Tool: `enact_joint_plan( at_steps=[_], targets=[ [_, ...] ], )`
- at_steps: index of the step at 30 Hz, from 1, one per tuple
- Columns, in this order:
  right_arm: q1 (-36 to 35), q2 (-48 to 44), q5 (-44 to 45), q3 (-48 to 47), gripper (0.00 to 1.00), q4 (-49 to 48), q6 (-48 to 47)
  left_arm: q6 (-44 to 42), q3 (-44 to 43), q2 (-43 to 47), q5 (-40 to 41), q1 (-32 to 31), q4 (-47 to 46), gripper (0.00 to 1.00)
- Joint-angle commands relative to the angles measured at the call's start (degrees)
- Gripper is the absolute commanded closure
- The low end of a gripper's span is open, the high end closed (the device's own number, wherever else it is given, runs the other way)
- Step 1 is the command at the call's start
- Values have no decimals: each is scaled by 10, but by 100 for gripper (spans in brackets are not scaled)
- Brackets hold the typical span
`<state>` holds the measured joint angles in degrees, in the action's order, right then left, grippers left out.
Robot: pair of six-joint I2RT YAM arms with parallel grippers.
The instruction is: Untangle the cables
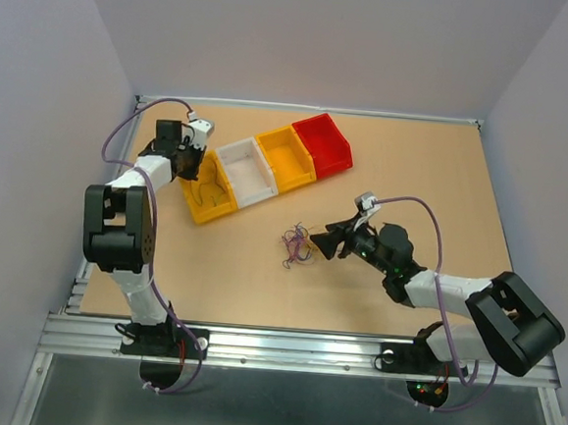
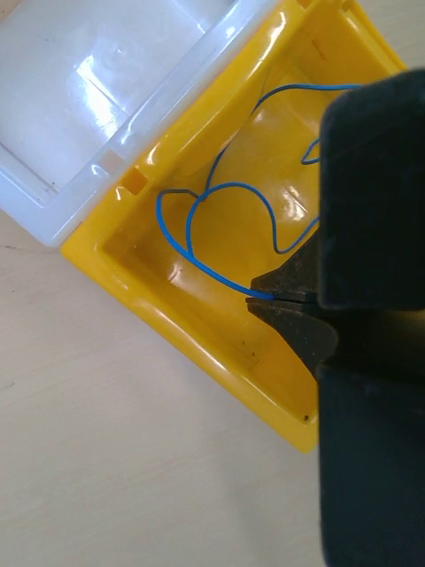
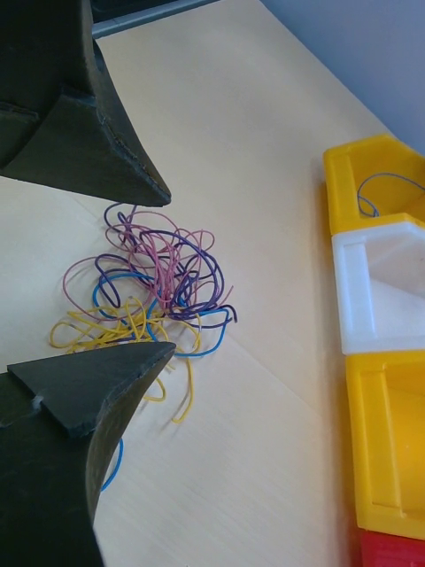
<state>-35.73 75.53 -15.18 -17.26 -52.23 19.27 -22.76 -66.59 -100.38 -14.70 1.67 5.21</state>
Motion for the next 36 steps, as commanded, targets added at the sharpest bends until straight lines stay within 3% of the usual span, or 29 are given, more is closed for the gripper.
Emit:
enact_joint_plan(
  at_steps=[1,4,11,16,22,27,32,36],
  targets=[
    [-3,21,14,-65,32,91,1,10,-29,-17,20,-12,11,99],
    [-3,34,50,-83,31,134,-4,10,-25,-19,21,-15,8,92],
    [-3,22,105,-90,29,171,-8,9,-6,40,15,-15,2,55],
    [-3,-14,131,-76,25,181,-6,6,-13,91,18,-16,27,48],
    [-4,-49,226,-67,25,213,3,1,-8,156,32,-25,35,29],
    [-3,-33,248,-77,27,226,0,0,10,205,-2,-61,35,21],
    [-3,-9,212,-93,30,264,2,22,36,240,-2,-158,17,21],
    [-3,-6,185,-88,41,276,11,35,34,246,-3,-214,-7,21]
  ],
)
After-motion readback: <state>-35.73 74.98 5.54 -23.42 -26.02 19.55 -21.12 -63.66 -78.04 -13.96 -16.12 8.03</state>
